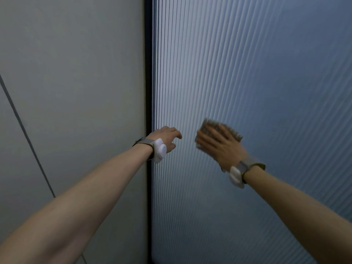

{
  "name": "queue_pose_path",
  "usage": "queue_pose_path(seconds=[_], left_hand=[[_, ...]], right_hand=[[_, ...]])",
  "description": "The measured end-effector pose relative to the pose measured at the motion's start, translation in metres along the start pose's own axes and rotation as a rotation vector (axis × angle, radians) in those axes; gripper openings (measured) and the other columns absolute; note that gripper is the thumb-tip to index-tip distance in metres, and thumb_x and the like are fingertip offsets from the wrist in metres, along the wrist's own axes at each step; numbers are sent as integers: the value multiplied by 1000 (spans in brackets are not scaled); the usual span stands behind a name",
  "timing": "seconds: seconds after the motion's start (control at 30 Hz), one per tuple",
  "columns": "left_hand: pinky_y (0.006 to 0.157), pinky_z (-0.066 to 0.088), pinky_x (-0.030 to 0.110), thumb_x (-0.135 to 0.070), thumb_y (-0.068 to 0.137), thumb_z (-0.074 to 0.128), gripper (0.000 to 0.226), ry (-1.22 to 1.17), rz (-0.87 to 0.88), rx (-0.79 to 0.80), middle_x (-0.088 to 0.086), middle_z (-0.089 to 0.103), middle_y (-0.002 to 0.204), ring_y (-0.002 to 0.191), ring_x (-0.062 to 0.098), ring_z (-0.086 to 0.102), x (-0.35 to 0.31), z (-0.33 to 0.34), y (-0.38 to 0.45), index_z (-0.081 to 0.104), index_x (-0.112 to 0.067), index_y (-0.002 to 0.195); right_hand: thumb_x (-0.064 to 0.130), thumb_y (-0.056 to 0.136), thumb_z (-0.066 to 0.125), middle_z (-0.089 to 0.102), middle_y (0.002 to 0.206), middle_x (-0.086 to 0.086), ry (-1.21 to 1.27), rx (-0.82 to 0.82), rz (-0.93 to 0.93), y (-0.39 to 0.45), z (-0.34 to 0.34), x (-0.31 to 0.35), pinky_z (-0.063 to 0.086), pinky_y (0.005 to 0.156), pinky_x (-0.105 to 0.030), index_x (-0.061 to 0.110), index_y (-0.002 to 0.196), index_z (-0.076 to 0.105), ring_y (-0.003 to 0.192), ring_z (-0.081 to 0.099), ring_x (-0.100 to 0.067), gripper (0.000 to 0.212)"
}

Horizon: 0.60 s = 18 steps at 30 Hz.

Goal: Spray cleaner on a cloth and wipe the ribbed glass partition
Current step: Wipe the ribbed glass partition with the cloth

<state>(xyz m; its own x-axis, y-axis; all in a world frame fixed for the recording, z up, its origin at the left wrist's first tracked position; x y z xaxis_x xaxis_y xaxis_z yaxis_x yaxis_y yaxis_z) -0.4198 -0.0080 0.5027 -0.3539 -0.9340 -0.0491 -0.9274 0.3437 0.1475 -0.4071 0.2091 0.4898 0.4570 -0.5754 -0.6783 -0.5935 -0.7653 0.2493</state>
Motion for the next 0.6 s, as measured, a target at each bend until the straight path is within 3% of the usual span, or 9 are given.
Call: queue_pose_path(seconds=[0.1, 0.2, 0.23, 0.4, 0.53, 0.6], left_hand=[[98, 39, 35, -21, 93, 46, 41, 2, -3, 40, 1, 43, 142, 125, 22, 40, 9, 19, -5, 42, -19, 134], [95, 39, 34, -20, 93, 46, 41, -9, -16, 59, 2, 43, 141, 124, 23, 41, 16, 28, -11, 42, -18, 133], [95, 39, 34, -20, 93, 46, 41, -15, -20, 61, 2, 44, 140, 124, 23, 41, 19, 31, -14, 42, -18, 133], [98, 40, 36, -19, 92, 48, 38, -31, -58, 20, 5, 47, 136, 122, 24, 44, 27, 24, -18, 46, -15, 129], [96, 40, 34, -19, 92, 47, 36, -43, -54, 10, 6, 48, 135, 121, 23, 45, 30, 21, -14, 47, -14, 128], [94, 40, 33, -19, 93, 47, 37, -51, -48, 13, 6, 47, 135, 120, 23, 45, 31, 27, -14, 46, -13, 129]], right_hand=[[15, 94, 43, -17, 152, 5, 55, 46, -78, -11, 26, 26, -27, 108, -46, 29, 144, -10, 136, -25, -32, 74], [22, 87, 57, 14, 155, 0, -2, -67, -69, -2, 17, 22, -4, 118, -49, 24, 147, 20, 143, 7, -30, 71], [25, 84, 61, 17, 155, 0, -9, -80, -19, 5, 11, 18, 0, 117, -50, 23, 146, 22, 143, 10, -29, 73], [36, 82, 58, 5, 159, -3, -51, -179, 123, 44, -15, -2, -12, 116, -48, 22, 149, 9, 144, -7, -25, 84], [31, 84, 59, 5, 158, -5, -68, -218, 114, 47, -2, 6, -14, 116, -48, 19, 149, 10, 144, -8, -27, 82], [27, 84, 52, -6, 158, -4, -76, -173, 62, 45, 11, 21, -18, 114, -48, 20, 150, 4, 143, -16, -29, 81]])
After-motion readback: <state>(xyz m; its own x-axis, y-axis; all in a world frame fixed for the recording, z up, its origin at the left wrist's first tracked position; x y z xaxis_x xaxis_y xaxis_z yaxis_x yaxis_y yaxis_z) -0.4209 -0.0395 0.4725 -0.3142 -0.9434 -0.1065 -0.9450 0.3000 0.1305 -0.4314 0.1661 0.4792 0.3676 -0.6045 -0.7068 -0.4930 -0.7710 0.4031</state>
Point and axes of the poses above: each hand's wrist, its own y-axis towards the middle knuckle, its own z-axis out of the palm, x = y × z, the point moved 3 cm from there along y, towards the middle knuckle
